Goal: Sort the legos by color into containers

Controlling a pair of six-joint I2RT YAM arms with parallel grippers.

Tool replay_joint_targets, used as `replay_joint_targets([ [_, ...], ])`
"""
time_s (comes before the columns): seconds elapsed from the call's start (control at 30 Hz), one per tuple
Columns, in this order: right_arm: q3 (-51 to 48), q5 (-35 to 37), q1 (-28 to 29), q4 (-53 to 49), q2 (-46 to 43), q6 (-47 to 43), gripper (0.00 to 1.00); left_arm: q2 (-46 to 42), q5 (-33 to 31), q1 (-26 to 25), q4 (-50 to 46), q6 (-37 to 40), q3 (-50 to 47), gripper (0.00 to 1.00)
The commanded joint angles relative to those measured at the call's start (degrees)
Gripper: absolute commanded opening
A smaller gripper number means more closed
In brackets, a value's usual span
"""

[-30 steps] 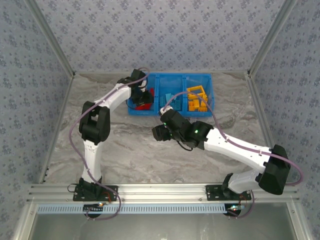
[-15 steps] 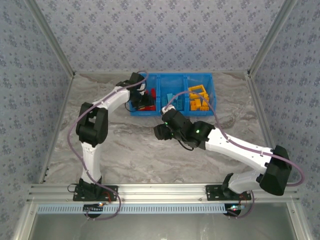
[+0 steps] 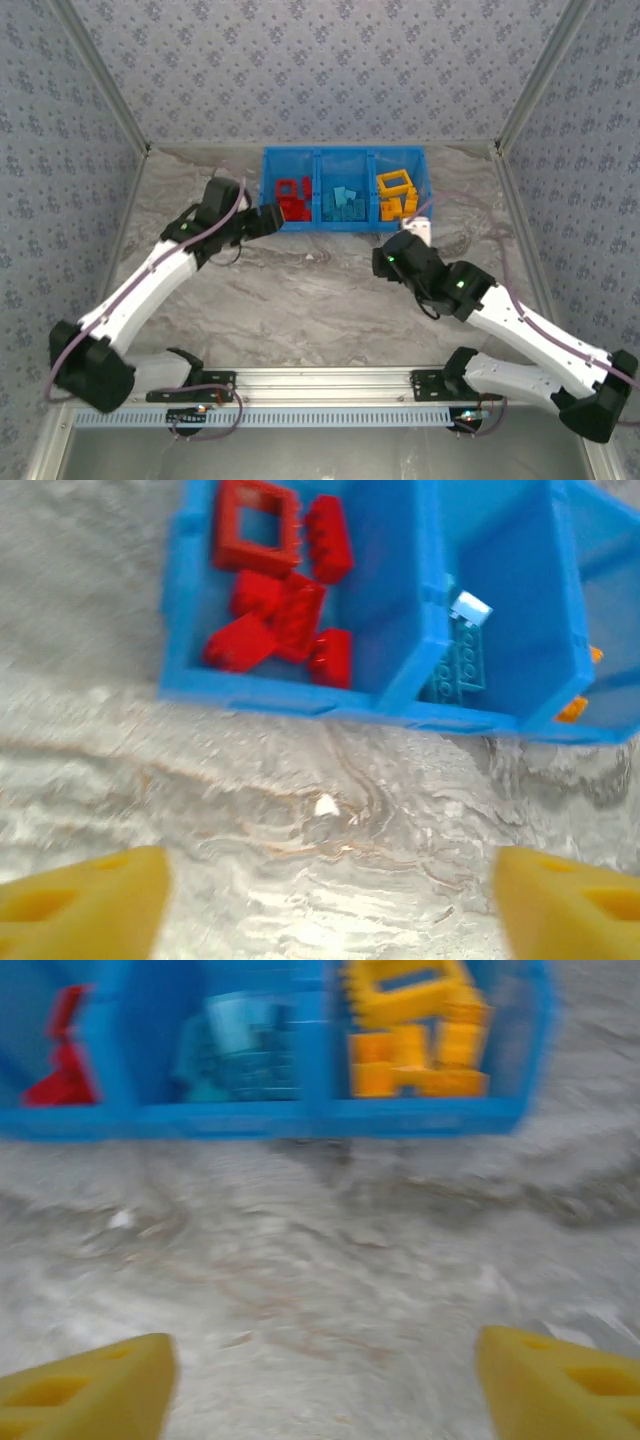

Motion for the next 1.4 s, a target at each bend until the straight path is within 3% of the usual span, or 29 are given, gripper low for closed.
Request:
replay_joint_targets([
  [0.0,-1.8,1.6,-10.7,-5.4,-2.7,3.2,1.00,-4.6,-3.6,3.8,1.8,-0.7,-6.0,0.98],
  [0.1,-5.1,-4.6,-22.6,2.6,-2.7,-0.9,1.00,-6.0,-1.8,9.1,3.0,1.5,-8.4,0.98],
  [0.17,-5.5,-4.9,-27.2,7.9,0.2,-2.7,1.00,-5.4,-4.0,10.4,2.8,2.8,-8.6,0.98],
  [0.3,-1.2,3.7,-30.8,7.1,8.4,3.5,1.00,-6.6,-12.7,10.4,1.5,-4.0,-11.3,0.98],
  [0.4,-3.2,5.1,-31.9,15.9,9.0,-0.8,1.00,-10.8,-15.7,9.8,1.8,-15.4,-17.1,0.98],
  [0.5,-7.9,14.4,-30.7,20.6,9.0,-2.7,1.00,-13.9,-25.3,6.9,-4.3,-20.8,-18.5,0.98],
  [0.67,-13.8,16.6,-30.4,26.9,9.5,-5.8,1.00,-18.0,-32.8,7.4,-1.4,-9.6,-21.3,0.98],
  [0.8,-19.5,15.4,-30.3,37.4,10.6,-11.9,1.00,-16.0,-31.7,11.4,4.3,-2.1,-24.6,0.98],
  [0.93,-17.8,12.0,-31.1,42.0,15.1,-20.1,1.00,-10.1,-31.2,12.5,16.6,8.4,-27.8,0.98],
  [1.07,-18.4,9.4,-32.3,46.8,17.3,-25.0,1.00,-2.9,-30.4,13.9,24.7,11.3,-24.9,0.98],
  [1.23,-19.7,5.2,-33.9,54.1,23.3,-29.1,1.00,4.8,-31.4,17.0,34.0,27.6,-21.5,0.98],
  [1.37,-19.3,2.3,-34.0,62.9,30.3,-33.8,1.00,11.7,-29.3,21.5,41.0,27.8,-23.6,0.98],
])
